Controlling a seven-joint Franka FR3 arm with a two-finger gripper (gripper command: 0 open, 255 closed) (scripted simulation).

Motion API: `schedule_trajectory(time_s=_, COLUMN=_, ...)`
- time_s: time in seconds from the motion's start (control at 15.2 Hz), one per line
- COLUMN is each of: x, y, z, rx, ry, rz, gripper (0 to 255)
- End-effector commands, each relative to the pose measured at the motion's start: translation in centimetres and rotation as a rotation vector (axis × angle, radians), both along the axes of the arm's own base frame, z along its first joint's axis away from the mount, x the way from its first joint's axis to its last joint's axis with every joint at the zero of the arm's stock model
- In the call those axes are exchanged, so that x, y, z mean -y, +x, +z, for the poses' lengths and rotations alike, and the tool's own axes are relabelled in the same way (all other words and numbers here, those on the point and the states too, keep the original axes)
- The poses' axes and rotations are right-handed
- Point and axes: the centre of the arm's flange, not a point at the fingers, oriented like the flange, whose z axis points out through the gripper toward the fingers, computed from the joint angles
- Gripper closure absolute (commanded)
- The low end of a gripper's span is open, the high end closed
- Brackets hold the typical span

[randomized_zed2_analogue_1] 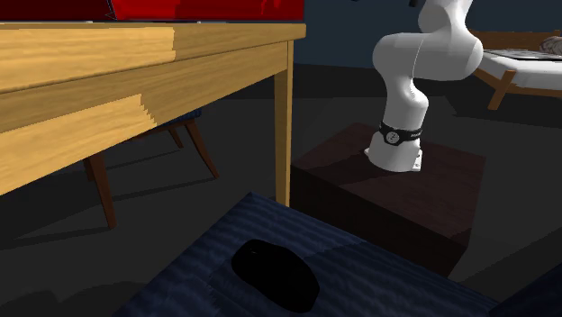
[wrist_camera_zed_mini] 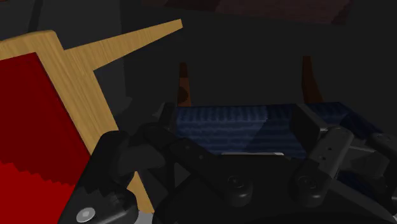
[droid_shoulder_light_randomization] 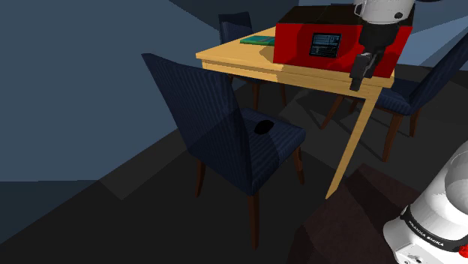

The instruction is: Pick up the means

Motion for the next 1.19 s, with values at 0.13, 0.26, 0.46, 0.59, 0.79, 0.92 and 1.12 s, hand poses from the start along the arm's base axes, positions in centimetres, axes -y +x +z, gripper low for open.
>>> schedule_trajectory(time_s=0.13, x=-1.1, y=1.7, z=-1.6, rx=0.001, ry=0.014, rz=-0.075, gripper=0)
schedule_trajectory(time_s=0.26, x=-2.1, y=3.5, z=-3.3, rx=0.002, ry=0.028, rz=-0.15, gripper=0)
schedule_trajectory(time_s=0.46, x=-3.3, y=6.3, z=-5.7, rx=0.004, ry=0.049, rz=-0.263, gripper=0)
schedule_trajectory(time_s=0.59, x=-4.0, y=8.2, z=-7.3, rx=0.005, ry=0.062, rz=-0.338, gripper=0)
schedule_trajectory(time_s=0.79, x=-4.8, y=11.2, z=-9.7, rx=0.006, ry=0.083, rz=-0.451, gripper=0)
schedule_trajectory(time_s=0.92, x=-5.1, y=13.2, z=-11.3, rx=0.007, ry=0.097, rz=-0.526, gripper=0)
schedule_trajectory(time_s=1.12, x=-5.4, y=16.3, z=-13.6, rx=0.009, ry=0.118, rz=-0.639, gripper=0)
